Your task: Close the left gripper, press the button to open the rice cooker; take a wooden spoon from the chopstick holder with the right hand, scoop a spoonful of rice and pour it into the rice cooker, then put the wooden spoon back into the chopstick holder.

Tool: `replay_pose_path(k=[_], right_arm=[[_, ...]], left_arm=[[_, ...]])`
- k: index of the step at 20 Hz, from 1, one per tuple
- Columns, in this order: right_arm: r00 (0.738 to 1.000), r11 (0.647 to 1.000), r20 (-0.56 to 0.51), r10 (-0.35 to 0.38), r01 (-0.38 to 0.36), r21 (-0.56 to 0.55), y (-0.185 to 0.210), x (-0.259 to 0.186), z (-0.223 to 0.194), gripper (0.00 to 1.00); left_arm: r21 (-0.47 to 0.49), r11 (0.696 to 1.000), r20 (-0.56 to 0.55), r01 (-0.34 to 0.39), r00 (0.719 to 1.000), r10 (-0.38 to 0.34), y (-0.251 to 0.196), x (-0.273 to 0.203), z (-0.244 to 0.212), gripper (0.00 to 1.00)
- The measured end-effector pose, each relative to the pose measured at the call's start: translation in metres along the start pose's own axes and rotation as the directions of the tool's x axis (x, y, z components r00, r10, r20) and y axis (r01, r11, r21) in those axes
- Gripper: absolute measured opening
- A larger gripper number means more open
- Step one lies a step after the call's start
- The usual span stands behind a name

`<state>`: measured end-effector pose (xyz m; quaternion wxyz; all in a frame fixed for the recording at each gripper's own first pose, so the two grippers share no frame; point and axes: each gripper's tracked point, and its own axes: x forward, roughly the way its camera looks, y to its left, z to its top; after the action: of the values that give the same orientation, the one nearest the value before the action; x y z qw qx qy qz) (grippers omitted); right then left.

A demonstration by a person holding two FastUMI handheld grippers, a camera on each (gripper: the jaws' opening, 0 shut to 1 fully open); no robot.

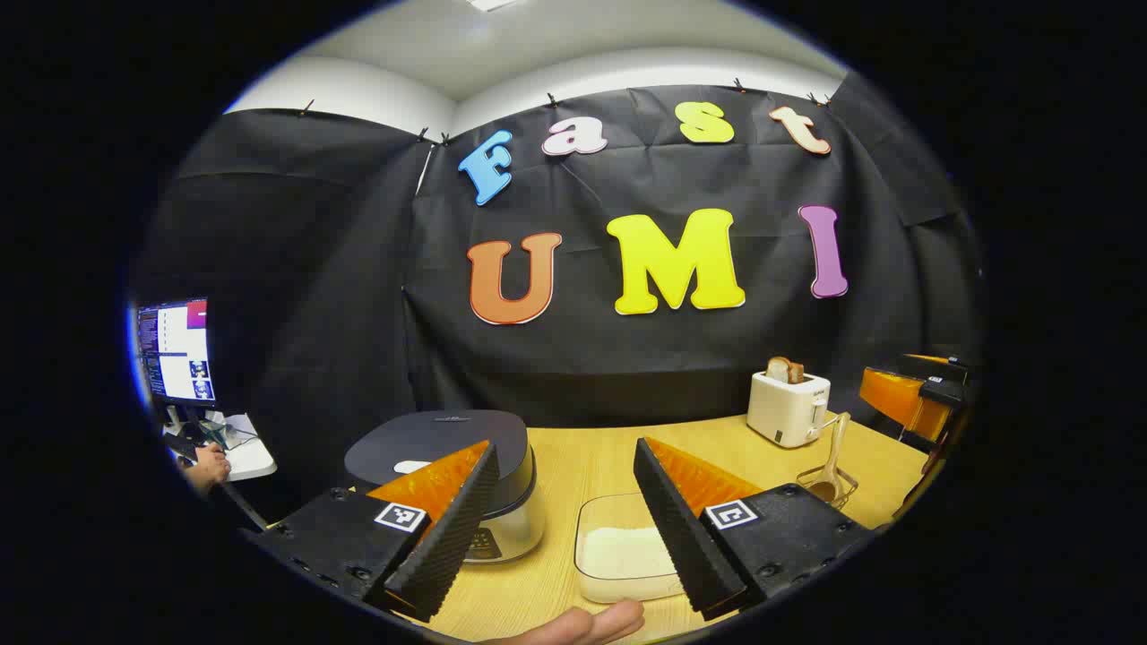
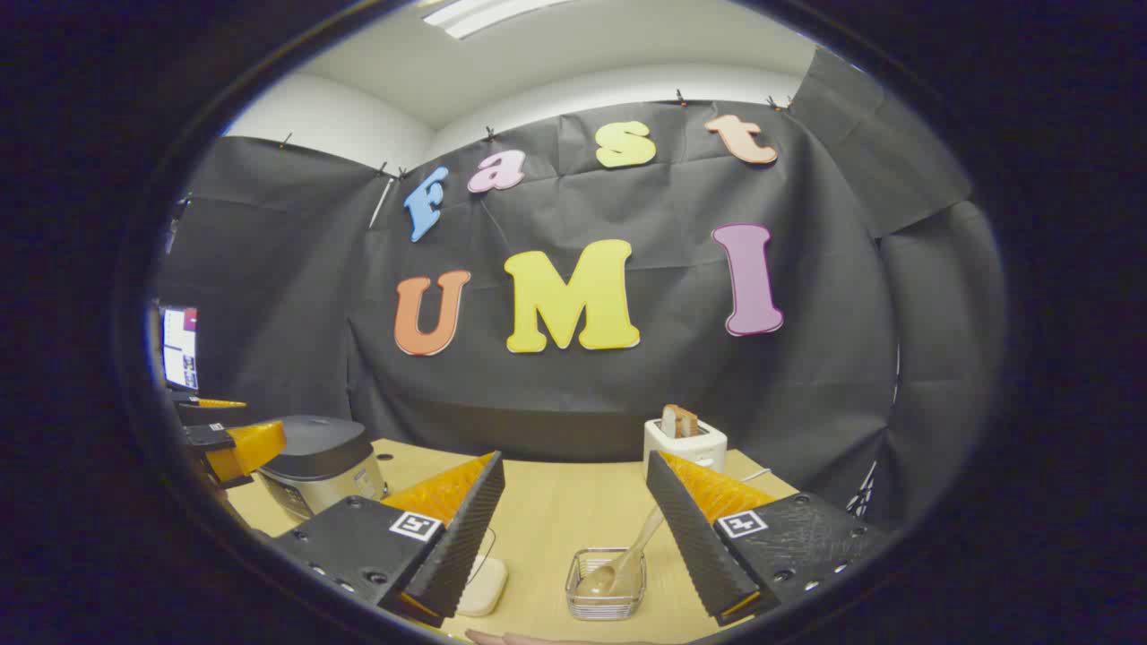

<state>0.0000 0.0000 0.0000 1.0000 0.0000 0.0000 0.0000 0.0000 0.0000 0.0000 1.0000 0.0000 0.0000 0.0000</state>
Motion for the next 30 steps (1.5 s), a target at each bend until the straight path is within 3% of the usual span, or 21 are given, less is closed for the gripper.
replay_pose_path(k=[5, 10, 18, 24, 27, 30], right_arm=[[1.0, 1.0, -0.013, 0.007, -0.007, 0.004, -0.003, 0.002, -0.005, 0.96], [1.0, 1.0, 0.004, -0.002, 0.002, -0.011, -0.007, -0.002, 0.0, 0.96], [1.0, 1.0, 0.019, 0.004, -0.004, -0.017, -0.012, -0.004, 0.004, 0.95], [1.0, 1.0, 0.018, 0.016, -0.016, -0.015, -0.013, -0.004, 0.004, 0.95], [1.0, 1.0, 0.026, 0.017, -0.016, -0.018, -0.015, -0.004, 0.006, 0.96], [1.0, 1.0, 0.011, 0.021, -0.021, -0.005, -0.017, -0.003, 0.003, 0.95]], left_arm=[[-0.017, 1.0, -0.001, -0.011, 1.0, 0.011, 0.007, 0.004, -0.006, 0.97], [-0.01, 0.998, -0.019, -0.066, 0.998, 0.066, 0.022, 0.004, -0.009, 0.97], [0.026, 0.997, 0.047, -0.071, 0.996, 0.07, 0.022, 0.002, 0.007, 0.96], [0.058, 0.997, -0.006, -0.054, 0.998, 0.055, 0.034, 0.01, 0.003, 0.55], [0.024, 0.999, -0.055, -0.041, 0.998, 0.042, 0.04, 0.014, 0.003, 0.44], [-0.028, 0.999, -0.104, -0.016, 0.995, 0.013, 0.049, 0.02, 0.006, 0.16]])
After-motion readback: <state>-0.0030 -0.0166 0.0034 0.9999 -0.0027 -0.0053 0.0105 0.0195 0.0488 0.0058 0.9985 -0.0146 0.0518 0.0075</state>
